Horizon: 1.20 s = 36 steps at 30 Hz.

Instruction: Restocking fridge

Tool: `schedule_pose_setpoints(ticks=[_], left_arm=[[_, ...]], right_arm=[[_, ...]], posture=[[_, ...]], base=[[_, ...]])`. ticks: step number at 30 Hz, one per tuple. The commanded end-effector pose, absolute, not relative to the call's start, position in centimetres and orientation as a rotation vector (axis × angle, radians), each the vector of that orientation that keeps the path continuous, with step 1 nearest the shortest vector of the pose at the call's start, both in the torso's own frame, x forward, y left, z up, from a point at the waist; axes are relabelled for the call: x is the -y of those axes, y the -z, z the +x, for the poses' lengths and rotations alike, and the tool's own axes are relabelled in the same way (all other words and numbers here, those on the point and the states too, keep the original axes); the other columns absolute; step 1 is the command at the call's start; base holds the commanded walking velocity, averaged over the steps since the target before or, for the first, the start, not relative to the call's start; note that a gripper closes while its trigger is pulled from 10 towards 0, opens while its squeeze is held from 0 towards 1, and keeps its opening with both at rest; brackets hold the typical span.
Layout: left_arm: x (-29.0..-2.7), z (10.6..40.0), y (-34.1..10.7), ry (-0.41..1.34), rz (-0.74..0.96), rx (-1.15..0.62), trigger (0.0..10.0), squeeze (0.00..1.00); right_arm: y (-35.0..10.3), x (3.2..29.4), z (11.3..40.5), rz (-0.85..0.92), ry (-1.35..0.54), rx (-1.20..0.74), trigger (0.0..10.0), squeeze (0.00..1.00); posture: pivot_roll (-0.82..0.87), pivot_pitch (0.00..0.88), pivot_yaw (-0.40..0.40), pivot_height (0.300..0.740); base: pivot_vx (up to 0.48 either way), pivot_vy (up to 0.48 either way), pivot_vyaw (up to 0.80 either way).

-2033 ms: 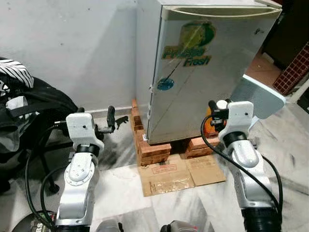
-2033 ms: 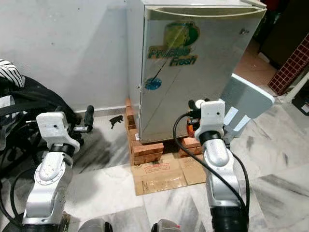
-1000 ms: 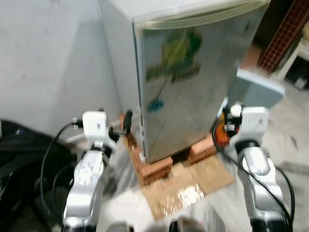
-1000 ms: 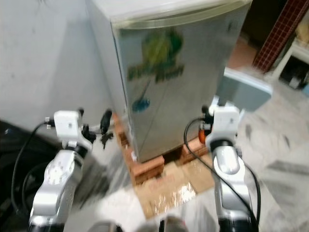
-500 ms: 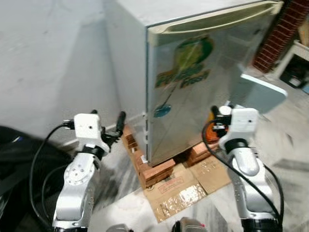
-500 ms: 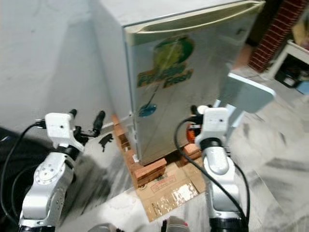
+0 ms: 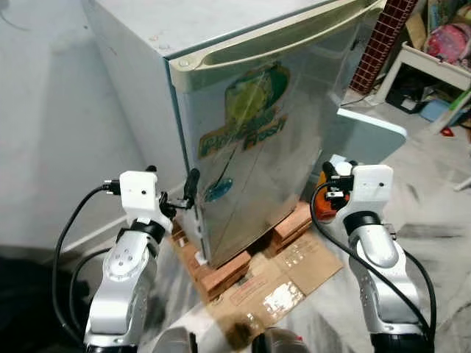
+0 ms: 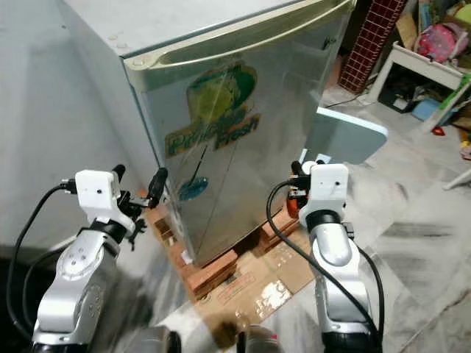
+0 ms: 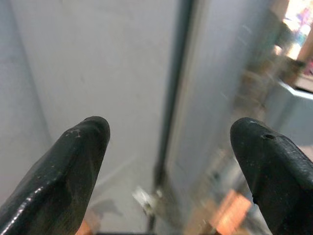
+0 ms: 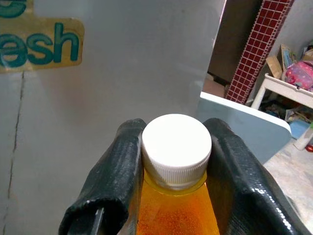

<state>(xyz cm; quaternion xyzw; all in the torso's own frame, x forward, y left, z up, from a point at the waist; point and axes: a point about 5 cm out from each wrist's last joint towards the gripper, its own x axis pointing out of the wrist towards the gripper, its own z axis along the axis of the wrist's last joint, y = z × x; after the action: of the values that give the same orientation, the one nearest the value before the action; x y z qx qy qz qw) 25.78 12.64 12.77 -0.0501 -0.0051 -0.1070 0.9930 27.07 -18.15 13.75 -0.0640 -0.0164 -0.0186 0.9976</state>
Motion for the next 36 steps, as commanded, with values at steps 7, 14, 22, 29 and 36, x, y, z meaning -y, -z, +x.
schedule_pose_setpoints(ticks=[7, 14, 22, 29, 36], left_arm=[[-13.0, 25.6, -12.2, 0.184, -0.063, -0.002, 10.0, 0.00], [-12.9, 25.7, -12.1, 0.176, -0.057, -0.006, 10.0, 0.00], [-13.2, 25.6, -12.3, 0.132, -0.071, 0.011, 10.0, 0.00], [-14.5, 25.9, -11.8, 0.029, -0.051, -0.009, 10.0, 0.00], [-14.6, 27.5, -10.5, 0.081, -0.090, -0.095, 10.0, 0.00]], right_arm=[[-14.3, 18.3, 27.1, -0.126, 0.045, 0.048, 10.0, 0.00], [-14.2, 18.4, 26.8, -0.141, 0.041, 0.051, 10.0, 0.00], [-14.2, 18.3, 26.9, -0.152, 0.021, 0.049, 10.0, 0.00], [-14.0, 18.4, 26.8, -0.163, 0.012, 0.041, 10.0, 0.00], [-14.2, 18.7, 26.5, -0.175, 0.011, 0.040, 10.0, 0.00]], posture=[[-0.03, 0.125, 0.003, 0.740], [-0.04, 0.129, 0.004, 0.740], [-0.04, 0.129, -0.003, 0.740], [-0.04, 0.132, -0.008, 0.740], [-0.07, 0.141, -0.019, 0.740]], base=[[0.000, -0.159, 0.00], [0.000, -0.436, 0.00], [0.000, -0.224, 0.00], [0.000, 0.000, 0.00], [0.000, 0.000, 0.00]])
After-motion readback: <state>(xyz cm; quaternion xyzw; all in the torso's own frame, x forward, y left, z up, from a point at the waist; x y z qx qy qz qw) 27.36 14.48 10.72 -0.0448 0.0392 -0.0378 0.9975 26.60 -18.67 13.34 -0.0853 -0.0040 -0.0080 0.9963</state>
